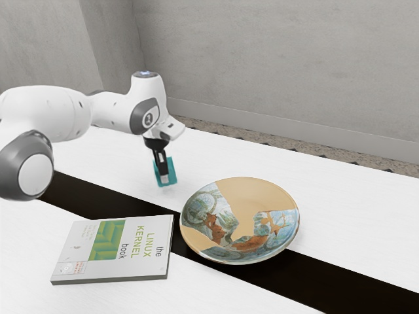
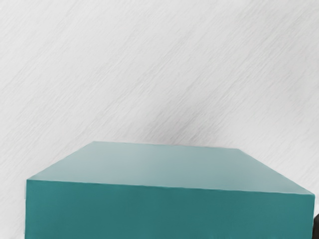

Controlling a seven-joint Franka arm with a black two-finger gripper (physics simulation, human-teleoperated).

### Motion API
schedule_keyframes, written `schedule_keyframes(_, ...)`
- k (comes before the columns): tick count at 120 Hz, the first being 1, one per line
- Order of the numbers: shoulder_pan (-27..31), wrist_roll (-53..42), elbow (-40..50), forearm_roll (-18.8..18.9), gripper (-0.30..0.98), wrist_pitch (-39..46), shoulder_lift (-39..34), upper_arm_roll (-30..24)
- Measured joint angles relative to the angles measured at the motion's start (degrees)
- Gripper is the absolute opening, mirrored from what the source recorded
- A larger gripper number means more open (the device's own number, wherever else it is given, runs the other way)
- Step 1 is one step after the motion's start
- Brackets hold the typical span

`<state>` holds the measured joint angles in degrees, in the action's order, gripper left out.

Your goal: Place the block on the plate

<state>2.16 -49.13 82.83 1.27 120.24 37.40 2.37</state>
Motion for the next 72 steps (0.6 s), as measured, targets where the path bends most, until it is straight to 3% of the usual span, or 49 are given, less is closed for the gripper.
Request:
schedule_keyframes(20,-2.62,0.46,8.49,-0.35,0.37,0.04,-10.22,-0.01)
schedule_keyframes(38,-5.91,0.8,12.67,-0.53,0.37,-0.26,-14.68,-0.11)
schedule_keyframes(72,-9.96,1.13,13.79,-0.68,0.37,-0.69,-14.83,-5.3)
